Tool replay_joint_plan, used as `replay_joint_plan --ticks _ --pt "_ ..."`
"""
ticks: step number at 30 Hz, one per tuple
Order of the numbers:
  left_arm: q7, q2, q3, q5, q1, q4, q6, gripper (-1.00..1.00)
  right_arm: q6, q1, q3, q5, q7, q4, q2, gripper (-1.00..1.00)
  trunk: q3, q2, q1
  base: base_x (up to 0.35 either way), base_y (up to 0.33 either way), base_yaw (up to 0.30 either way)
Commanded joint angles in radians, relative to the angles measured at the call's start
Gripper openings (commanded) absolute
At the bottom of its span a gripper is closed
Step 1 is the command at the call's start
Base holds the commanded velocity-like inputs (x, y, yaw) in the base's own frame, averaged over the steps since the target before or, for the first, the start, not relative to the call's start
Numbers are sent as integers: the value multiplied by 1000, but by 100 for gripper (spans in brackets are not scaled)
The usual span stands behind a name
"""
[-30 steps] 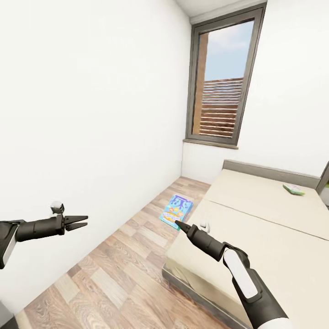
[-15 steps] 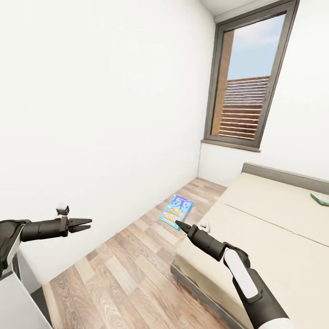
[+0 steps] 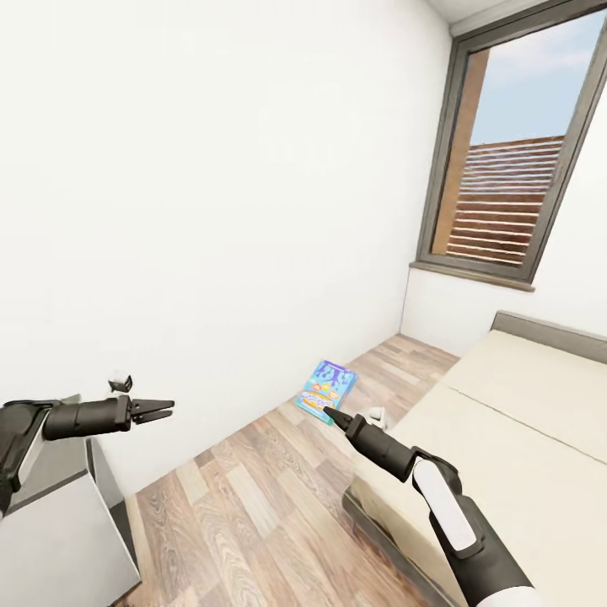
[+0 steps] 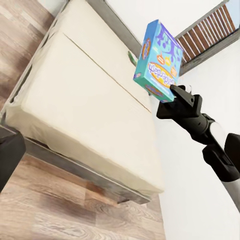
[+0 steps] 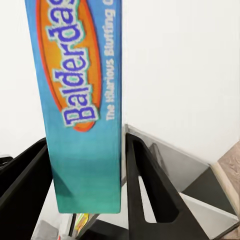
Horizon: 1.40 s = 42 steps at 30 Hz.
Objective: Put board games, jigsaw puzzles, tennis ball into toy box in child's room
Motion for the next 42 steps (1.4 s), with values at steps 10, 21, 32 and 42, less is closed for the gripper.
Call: replay_joint_plan --ticks 10,21,32,42 --pt "-4 -2 -1 -1 -1 0 11 100 4 -1 1 -6 1 -1 -1 -100 30 69 -38 0 0 189" --pt "-4 -3 -1 -1 -1 -1 8 100 4 -1 1 -6 0 -1 -1 -100 42 90 -50 0 -6 105" --pt "-4 -2 -2 -2 -1 -2 8 100 4 -1 1 -5 -1 -2 -1 -100 49 90 -50 3 -197 261" --pt "-4 -2 -2 -2 -1 -2 9 100 5 -1 2 -5 -2 -2 0 -100 55 90 -50 85 -143 244"
